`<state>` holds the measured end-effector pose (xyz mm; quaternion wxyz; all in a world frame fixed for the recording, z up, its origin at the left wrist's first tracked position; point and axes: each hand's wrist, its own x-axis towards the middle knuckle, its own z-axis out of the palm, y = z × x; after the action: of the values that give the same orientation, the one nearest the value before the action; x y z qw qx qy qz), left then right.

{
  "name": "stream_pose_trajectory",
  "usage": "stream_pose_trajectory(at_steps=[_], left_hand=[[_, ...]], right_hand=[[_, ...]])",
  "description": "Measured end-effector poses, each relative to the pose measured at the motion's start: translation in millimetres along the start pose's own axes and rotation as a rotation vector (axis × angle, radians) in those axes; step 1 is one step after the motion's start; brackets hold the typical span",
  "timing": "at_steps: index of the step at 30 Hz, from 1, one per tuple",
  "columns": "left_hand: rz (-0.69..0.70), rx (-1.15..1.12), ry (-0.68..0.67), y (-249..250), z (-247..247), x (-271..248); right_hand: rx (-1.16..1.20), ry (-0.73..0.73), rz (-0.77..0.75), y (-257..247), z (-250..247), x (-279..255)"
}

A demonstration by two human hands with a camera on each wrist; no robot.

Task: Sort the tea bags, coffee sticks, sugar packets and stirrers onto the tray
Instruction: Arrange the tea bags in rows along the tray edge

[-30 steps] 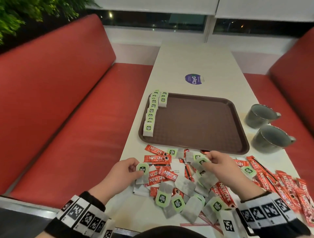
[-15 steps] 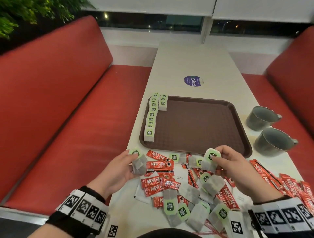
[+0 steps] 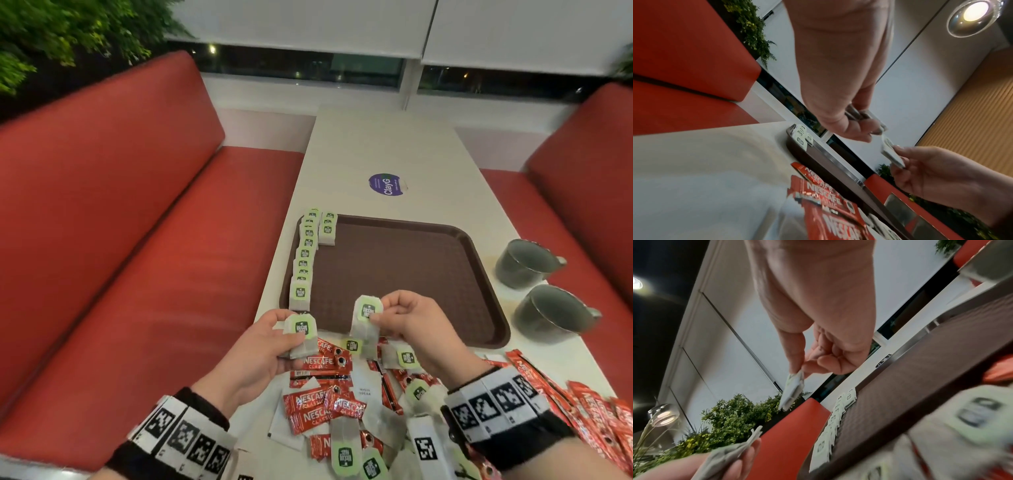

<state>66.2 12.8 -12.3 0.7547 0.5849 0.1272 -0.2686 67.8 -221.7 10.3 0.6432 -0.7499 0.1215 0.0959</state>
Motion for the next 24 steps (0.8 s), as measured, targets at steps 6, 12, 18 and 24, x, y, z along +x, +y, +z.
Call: stream_pose_trajectory(at_steps=[6,12,18,24], left_hand=[[0.085,-0.050,0.091,22,1,26],[0.113,-0.068,0.122,33,-6,49],[0.122,-0.093,0.144,25,-26,55],[0.126,-0.106,0.185,20,-37,59]], right_hand=[[-0.036,0.132,-0.054,-28,24,93],[-0.231,0.163,0.059,-24,41,192],[-0.459,0.060,0.096,-28,49,246],[-0.543,0.029,0.115,-21,51,269]])
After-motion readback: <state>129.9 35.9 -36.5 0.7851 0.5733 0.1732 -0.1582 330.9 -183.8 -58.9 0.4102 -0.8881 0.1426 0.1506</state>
